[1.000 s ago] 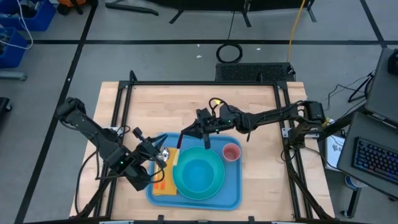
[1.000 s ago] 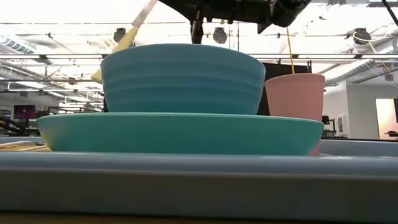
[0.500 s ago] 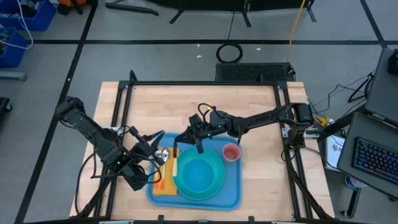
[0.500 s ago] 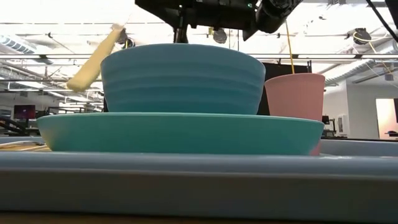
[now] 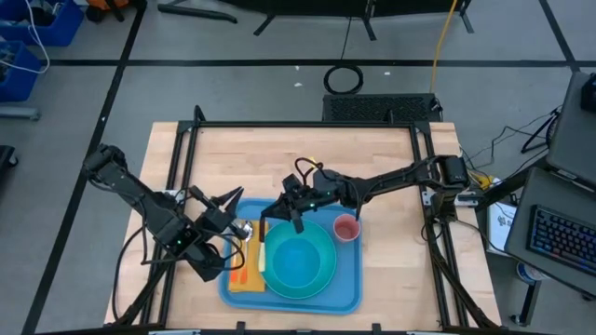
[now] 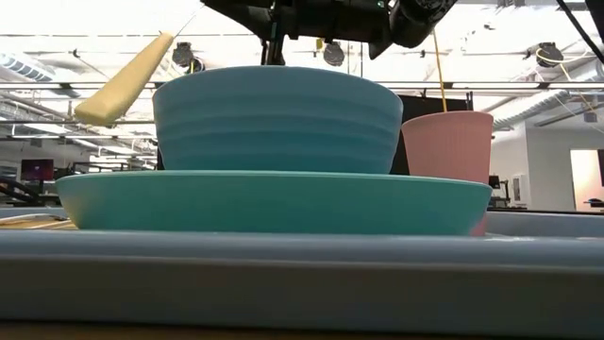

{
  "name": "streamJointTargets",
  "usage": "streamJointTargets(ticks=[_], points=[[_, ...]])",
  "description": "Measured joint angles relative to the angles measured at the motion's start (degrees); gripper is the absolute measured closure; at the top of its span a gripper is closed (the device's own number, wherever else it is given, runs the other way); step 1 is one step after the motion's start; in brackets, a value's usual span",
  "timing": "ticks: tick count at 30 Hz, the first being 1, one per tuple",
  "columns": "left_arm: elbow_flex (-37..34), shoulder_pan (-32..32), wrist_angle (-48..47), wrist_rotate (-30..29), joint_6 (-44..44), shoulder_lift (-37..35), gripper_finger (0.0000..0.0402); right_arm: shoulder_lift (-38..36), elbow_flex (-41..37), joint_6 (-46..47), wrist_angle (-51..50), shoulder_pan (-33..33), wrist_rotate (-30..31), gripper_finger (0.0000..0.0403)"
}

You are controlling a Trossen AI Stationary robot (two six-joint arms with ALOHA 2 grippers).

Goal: Set up tray
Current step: Put the yellow knife on the yellow napkin to the right of the orange spoon

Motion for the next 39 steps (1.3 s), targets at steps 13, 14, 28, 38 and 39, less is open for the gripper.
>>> streamJointTargets(ticks=[13,14,28,38,39], points=[[0.0,1.5,-1.6,0.2,-1.1,0.0,0.0371,2.3,0.0,4.9,1.6,0.4,2.5,0.0403],[0.0,1.5,-2.1,0.6,-1.6,0.0,0.0371,2.5,0.0,5.3,1.6,0.4,2.4,0.0403],[0.0,1.5,-11.9,1.8,-12.6,0.0,0.0371,2.3,0.0,6.0,-0.1,0.4,2.5,0.0403],[0.0,1.2,-18.8,6.2,-21.1,0.0,0.0371,2.3,0.0,6.1,-1.0,1.1,2.5,0.0403],[0.0,1.1,-19.6,6.6,-22.0,0.0,0.0371,2.3,0.0,6.2,-0.9,1.1,2.5,0.0403]])
